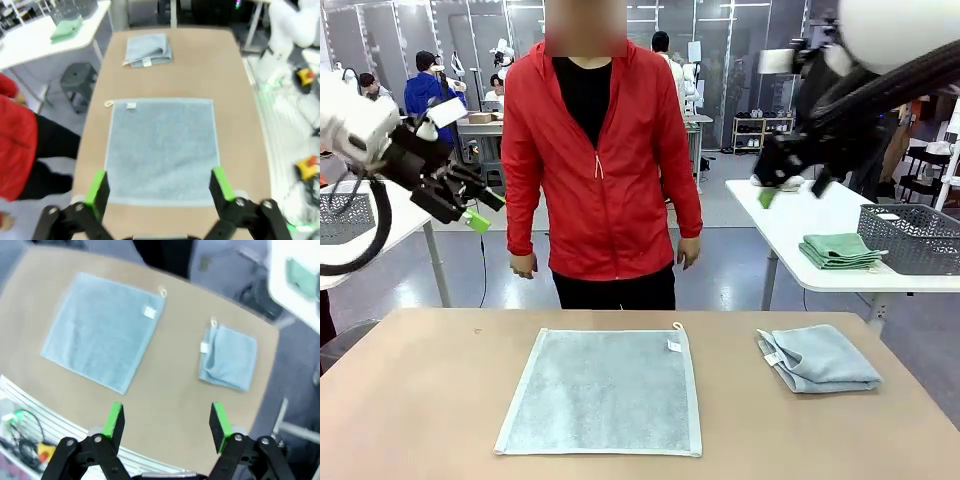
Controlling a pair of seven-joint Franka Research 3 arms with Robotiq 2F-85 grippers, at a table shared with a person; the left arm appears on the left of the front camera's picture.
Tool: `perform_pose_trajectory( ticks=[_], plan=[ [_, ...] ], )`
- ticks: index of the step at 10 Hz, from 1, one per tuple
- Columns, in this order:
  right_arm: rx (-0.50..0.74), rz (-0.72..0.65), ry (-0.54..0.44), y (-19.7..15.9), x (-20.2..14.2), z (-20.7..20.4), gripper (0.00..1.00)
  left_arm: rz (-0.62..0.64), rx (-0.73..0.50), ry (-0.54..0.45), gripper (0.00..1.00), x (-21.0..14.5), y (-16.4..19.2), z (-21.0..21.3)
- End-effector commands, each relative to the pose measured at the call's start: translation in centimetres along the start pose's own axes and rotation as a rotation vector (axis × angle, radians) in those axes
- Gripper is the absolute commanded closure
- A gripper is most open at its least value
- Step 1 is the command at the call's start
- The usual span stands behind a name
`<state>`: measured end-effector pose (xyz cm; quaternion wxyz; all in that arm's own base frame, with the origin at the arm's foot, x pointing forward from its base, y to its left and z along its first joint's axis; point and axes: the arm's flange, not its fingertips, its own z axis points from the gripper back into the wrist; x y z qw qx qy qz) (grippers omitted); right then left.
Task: Fold the towels and place them in the basket.
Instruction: When a person lays out a Towel with hook on the table, fold it in half twice.
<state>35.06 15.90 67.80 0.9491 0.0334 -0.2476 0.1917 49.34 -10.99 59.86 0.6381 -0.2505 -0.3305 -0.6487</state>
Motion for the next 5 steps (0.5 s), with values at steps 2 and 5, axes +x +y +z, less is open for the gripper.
perform_pose_trajectory(
  ticks=[2,5],
  plan=[
    [0.153,0.369,-0.023,5.9,1.7,-1.9,0.15,-0.008,0.067,0.269,0.00,5.7,-5.3,-1.5],
    [0.174,0.694,0.067,10.9,0.6,-5.8,0.15,-0.060,0.113,0.440,0.00,8.0,-9.7,-4.3]
  ],
)
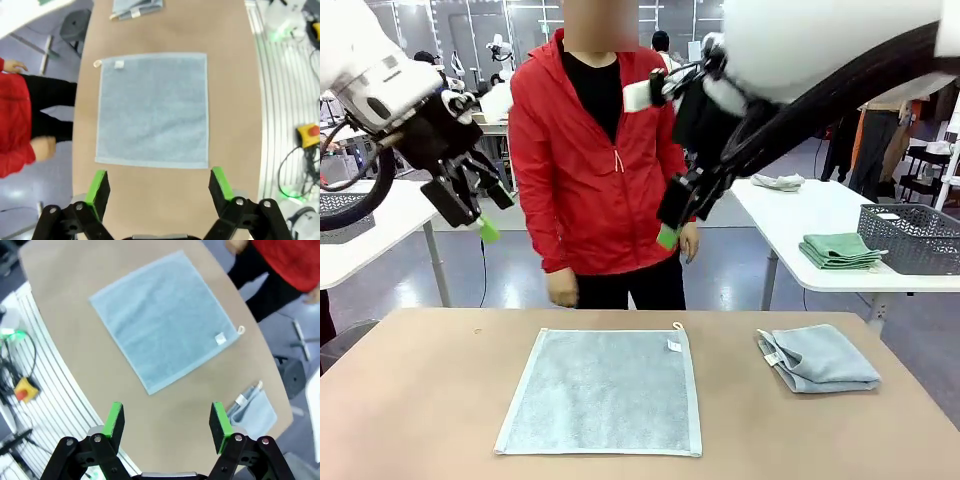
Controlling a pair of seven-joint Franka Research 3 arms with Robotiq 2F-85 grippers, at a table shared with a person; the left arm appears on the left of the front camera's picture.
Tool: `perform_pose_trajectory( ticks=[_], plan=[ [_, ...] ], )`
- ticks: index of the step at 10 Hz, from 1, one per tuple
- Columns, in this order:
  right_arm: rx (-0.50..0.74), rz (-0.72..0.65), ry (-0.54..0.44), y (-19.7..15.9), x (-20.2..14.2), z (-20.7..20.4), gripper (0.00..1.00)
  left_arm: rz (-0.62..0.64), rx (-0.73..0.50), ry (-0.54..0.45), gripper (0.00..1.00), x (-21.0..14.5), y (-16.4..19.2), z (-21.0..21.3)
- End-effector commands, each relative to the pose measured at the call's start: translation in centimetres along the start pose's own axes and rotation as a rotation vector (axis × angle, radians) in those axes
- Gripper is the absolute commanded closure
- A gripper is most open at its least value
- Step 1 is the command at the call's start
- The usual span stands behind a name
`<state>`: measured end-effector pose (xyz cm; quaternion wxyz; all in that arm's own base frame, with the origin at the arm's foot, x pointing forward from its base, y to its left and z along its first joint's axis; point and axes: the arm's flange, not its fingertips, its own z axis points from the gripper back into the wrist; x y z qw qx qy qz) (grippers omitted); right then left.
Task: Fold the towels and place them in the basket.
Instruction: When a person lays out a Towel with hook on the table, fold it in half twice.
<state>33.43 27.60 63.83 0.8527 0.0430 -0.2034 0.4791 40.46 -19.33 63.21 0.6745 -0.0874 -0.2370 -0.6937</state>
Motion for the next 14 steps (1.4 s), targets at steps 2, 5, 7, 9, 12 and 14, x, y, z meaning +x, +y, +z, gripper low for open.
perform_pose_trajectory(
  ticks=[2,5,7,9,12,14],
  plan=[
    [0.028,0.302,0.085,0.7,0.3,-4.3,0.15,-0.020,0.030,0.157,0.00,0.9,-3.0,-3.5],
    [0.006,0.491,0.189,0.6,0.6,-7.7,0.15,0.018,-0.018,0.348,0.00,0.3,-4.7,-7.1],
    [0.028,0.563,0.214,0.2,0.1,-9.1,0.15,0.028,-0.037,0.425,0.00,0.2,-5.2,-9.0],
    [0.102,0.617,0.242,-1.0,-1.0,-10.7,0.15,0.050,-0.027,0.463,0.00,0.2,-5.2,-10.4],
    [0.125,0.587,0.291,-1.4,-2.0,-12.1,0.15,-0.014,-0.030,0.419,0.00,-0.2,-4.9,-11.4],
    [0.133,0.585,0.301,-1.6,-2.2,-13.2,0.15,-0.070,-0.055,0.436,0.00,-0.7,-4.6,-11.6]
  ],
)
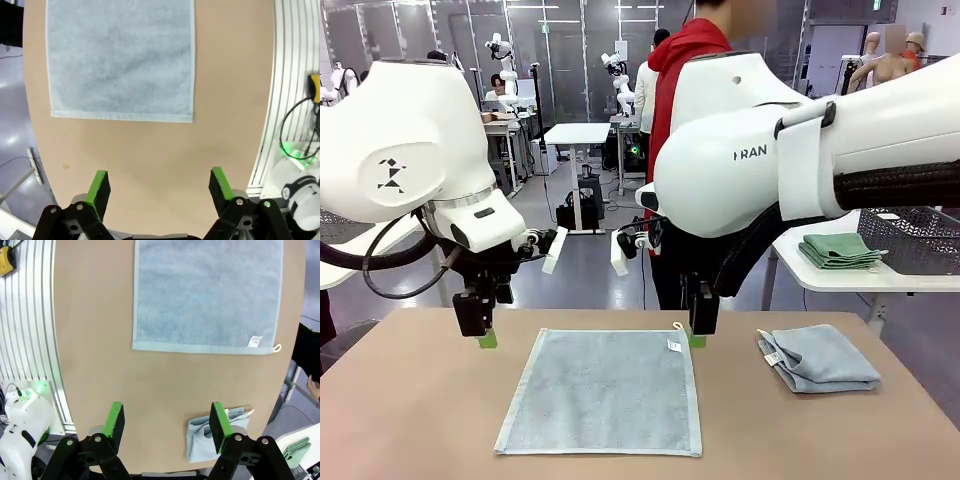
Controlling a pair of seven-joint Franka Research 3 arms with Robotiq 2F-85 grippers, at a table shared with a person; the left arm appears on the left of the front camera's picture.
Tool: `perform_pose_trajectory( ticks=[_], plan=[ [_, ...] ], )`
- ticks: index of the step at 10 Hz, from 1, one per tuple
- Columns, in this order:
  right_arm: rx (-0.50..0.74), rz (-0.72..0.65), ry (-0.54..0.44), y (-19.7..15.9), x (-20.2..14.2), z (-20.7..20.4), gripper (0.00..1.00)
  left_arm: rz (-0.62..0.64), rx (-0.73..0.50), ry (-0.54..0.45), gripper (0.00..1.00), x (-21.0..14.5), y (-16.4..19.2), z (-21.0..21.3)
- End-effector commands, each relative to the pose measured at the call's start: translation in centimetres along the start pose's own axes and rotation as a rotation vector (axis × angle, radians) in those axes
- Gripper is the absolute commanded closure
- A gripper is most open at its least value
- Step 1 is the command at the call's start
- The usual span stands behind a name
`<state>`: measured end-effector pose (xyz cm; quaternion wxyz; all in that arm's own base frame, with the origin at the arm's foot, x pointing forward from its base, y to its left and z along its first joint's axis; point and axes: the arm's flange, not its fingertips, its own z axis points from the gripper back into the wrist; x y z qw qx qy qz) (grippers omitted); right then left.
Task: Fold the towels and place them in the basket.
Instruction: When a person lays out a Towel with hook on the table, fold it in half twice.
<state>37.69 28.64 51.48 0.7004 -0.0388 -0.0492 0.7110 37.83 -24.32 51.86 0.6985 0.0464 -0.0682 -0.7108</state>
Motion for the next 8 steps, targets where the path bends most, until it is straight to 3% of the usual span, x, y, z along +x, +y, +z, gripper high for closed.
perform_pose_trajectory(
  ticks=[1,8],
  plan=[
    [0.015,0.015,-0.010,-0.13,-0.03,-0.77,0.15,-0.052,0.002,0.022,0.00,-0.34,0.62,-0.26],
    [0.007,0.000,0.003,-0.05,0.04,-0.37,0.15,-0.022,-0.005,0.001,0.00,-0.17,0.16,-0.23]
  ],
)
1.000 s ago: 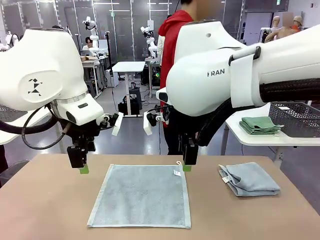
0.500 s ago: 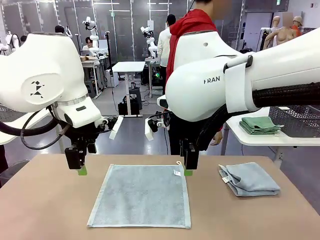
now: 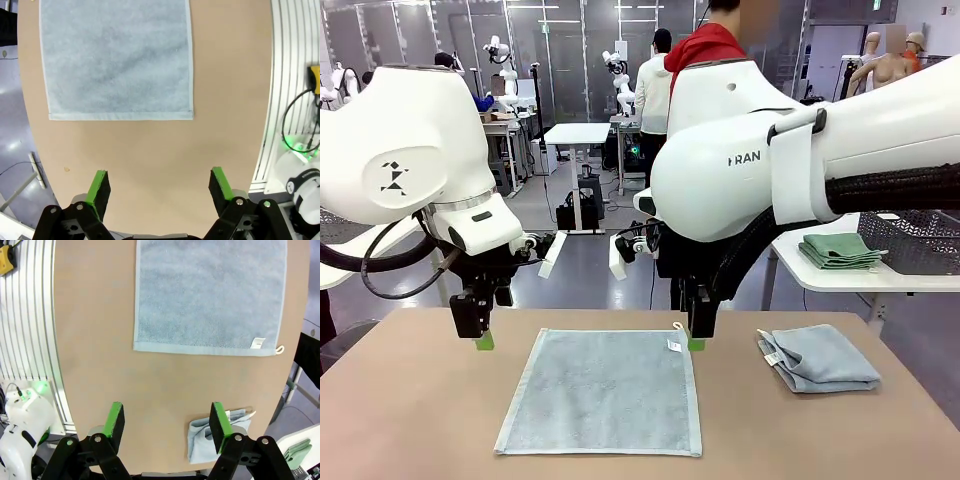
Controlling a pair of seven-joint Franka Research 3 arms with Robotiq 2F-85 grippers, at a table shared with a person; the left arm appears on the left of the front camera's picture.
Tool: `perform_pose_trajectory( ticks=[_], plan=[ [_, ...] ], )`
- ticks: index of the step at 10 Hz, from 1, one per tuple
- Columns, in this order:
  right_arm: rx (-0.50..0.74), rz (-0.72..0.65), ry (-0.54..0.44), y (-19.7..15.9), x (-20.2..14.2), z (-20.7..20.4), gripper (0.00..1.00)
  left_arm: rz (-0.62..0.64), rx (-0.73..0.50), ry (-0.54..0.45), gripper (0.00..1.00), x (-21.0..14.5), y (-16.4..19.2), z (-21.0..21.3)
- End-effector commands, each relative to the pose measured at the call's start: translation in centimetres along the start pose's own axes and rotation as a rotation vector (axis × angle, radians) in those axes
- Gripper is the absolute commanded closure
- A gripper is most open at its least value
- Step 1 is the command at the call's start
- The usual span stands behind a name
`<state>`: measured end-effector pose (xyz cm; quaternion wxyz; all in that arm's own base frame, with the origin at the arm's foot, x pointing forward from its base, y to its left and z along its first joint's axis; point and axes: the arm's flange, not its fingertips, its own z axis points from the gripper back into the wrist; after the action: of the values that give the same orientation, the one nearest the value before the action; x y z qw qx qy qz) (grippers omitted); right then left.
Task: Fold the towels and place them in the basket.
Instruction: When a person lays out a Towel with hook on the table, fold it in half twice.
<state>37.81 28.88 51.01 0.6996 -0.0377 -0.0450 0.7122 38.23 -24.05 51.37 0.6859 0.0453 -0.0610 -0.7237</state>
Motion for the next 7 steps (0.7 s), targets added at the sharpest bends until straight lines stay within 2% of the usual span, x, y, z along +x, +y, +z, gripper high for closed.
perform_pose_trajectory(
  ticks=[1,3,7],
  plan=[
    [0.000,0.000,0.000,0.0,0.0,0.0,0.15,0.000,0.000,0.000,0.00,0.0,0.0,0.0],
    [-0.040,-0.001,0.026,1.5,0.5,-2.1,0.15,0.029,0.011,0.002,0.00,0.1,-1.0,-2.0],
    [0.001,-0.020,0.001,3.3,0.1,-7.3,0.15,0.031,-0.022,-0.033,0.00,-0.6,-2.7,-9.2]
  ],
)
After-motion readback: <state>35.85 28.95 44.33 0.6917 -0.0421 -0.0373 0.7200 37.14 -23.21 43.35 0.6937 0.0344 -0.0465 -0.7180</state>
